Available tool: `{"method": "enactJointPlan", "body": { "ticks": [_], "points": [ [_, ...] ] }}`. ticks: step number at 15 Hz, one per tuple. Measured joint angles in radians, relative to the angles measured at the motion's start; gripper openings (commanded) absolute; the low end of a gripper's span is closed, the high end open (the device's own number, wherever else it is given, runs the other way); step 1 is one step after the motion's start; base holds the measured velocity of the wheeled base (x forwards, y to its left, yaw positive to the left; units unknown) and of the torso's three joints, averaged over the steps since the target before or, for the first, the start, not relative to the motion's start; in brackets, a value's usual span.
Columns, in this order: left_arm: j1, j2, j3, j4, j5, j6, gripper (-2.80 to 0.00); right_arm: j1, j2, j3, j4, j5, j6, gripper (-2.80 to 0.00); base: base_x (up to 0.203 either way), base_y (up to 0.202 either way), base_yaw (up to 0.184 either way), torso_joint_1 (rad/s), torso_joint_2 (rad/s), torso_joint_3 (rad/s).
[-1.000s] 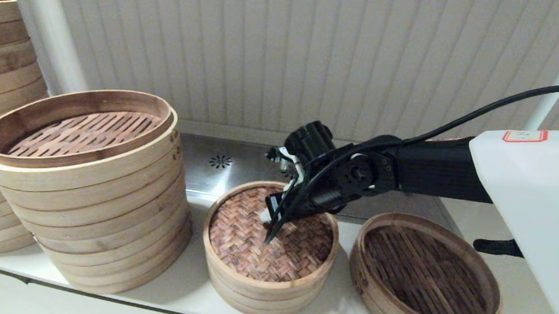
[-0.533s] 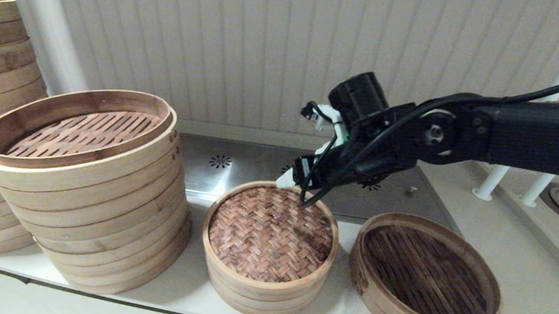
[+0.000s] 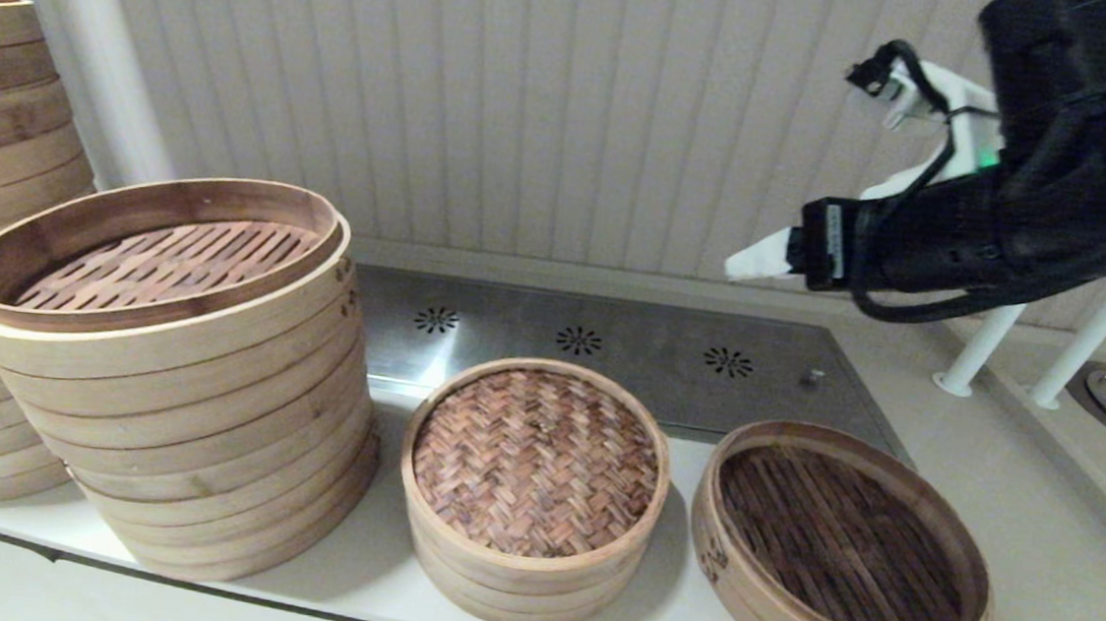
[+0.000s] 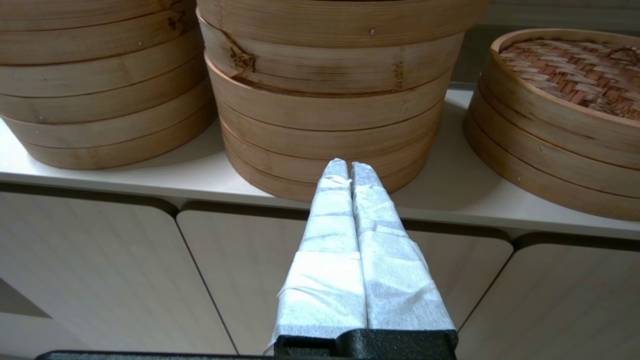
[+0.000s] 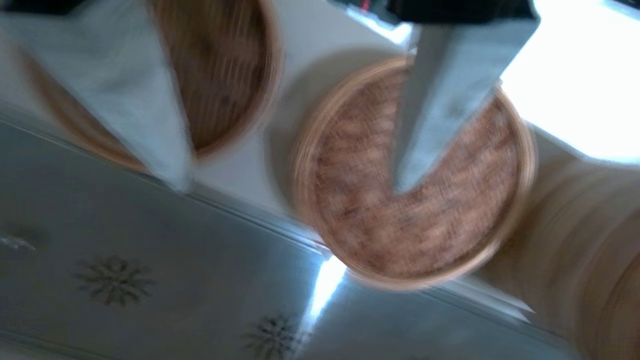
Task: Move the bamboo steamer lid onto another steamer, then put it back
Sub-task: Pick up the steamer
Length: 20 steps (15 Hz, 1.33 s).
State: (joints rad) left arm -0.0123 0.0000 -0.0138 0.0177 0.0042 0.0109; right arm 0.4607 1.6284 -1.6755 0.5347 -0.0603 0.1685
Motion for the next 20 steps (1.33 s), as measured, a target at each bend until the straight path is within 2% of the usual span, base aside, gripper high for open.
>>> {"method": "enactJointPlan", "body": {
  "ticks": [6,7,11,13,15,17,18,20],
  "points": [
    [0.0,0.0,0.0,0.0,0.0,0.0,-2.8,-0.063,-0.369,0.238,-0.002,-0.136,0.016,-2.8,0.0,0.0,0.0,0.0,0.0,0.0],
    [0.0,0.0,0.0,0.0,0.0,0.0,-2.8,-0.069,-0.435,0.296,-0.003,-0.18,0.015,-2.8,0.0,0.0,0.0,0.0,0.0,0.0],
    [0.0,0.0,0.0,0.0,0.0,0.0,-2.8,-0.098,-0.701,0.562,-0.006,-0.446,0.011,-2.8,0.0,0.0,0.0,0.0,0.0,0.0],
    [0.0,0.0,0.0,0.0,0.0,0.0,-2.8,-0.165,-0.816,0.699,-0.028,-0.541,0.012,-2.8,0.0,0.0,0.0,0.0,0.0,0.0],
    [0.0,0.0,0.0,0.0,0.0,0.0,-2.8,-0.271,-0.935,0.843,-0.085,-0.57,0.003,-2.8,0.0,0.0,0.0,0.0,0.0,0.0],
    [0.0,0.0,0.0,0.0,0.0,0.0,-2.8,-0.352,-1.048,0.986,-0.151,-0.559,-0.026,-2.8,0.0,0.0,0.0,0.0,0.0,0.0],
    [0.0,0.0,0.0,0.0,0.0,0.0,-2.8,-0.378,-1.104,1.062,-0.193,-0.539,-0.038,-2.8,0.0,0.0,0.0,0.0,0.0,0.0],
    [0.0,0.0,0.0,0.0,0.0,0.0,-2.8,-0.399,-1.214,1.211,-0.298,-0.448,-0.053,-2.8,0.0,0.0,0.0,0.0,0.0,0.0]
  ]
}}
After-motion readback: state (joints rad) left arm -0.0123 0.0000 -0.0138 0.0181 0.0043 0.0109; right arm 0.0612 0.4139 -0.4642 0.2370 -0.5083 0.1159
